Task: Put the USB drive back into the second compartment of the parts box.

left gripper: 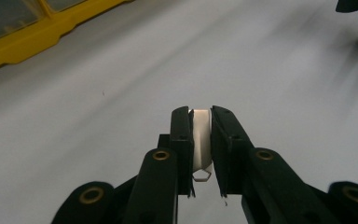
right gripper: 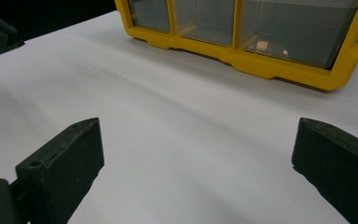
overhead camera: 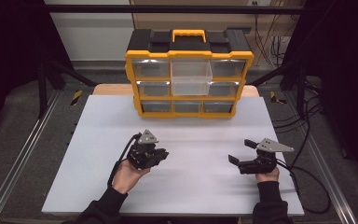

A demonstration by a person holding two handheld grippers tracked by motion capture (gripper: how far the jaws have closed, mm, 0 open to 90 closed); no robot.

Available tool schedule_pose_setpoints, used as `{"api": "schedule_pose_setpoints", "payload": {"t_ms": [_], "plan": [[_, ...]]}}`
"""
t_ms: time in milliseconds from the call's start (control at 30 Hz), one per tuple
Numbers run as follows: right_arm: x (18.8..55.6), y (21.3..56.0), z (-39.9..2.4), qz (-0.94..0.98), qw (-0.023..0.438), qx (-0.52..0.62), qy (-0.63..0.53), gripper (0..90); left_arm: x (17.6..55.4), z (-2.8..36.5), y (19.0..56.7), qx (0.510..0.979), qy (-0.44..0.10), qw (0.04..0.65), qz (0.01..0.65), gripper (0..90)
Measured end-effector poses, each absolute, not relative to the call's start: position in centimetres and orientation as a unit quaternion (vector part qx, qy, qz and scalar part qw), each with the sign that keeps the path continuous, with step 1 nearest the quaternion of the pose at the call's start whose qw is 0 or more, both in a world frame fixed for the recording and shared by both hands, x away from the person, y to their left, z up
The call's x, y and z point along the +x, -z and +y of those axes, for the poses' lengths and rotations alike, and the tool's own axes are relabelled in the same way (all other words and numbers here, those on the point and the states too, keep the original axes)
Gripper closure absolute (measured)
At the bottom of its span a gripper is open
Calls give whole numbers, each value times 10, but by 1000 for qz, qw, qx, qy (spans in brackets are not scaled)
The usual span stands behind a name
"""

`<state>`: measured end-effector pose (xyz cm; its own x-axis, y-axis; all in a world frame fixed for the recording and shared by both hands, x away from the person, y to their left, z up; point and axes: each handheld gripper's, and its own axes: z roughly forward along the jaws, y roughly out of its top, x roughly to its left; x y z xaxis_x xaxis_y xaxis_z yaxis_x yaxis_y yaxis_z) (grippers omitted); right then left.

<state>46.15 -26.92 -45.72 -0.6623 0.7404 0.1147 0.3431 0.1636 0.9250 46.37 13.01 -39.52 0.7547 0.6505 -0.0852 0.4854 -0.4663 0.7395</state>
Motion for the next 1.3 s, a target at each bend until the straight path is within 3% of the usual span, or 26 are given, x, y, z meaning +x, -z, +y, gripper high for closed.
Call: {"api": "schedule_pose_setpoints", "payload": {"t_ms": [1300], "plan": [[461, 456, -270, 739, 188, 367, -533, 27, 480, 151, 344, 836, -121, 429, 321, 791]]}}
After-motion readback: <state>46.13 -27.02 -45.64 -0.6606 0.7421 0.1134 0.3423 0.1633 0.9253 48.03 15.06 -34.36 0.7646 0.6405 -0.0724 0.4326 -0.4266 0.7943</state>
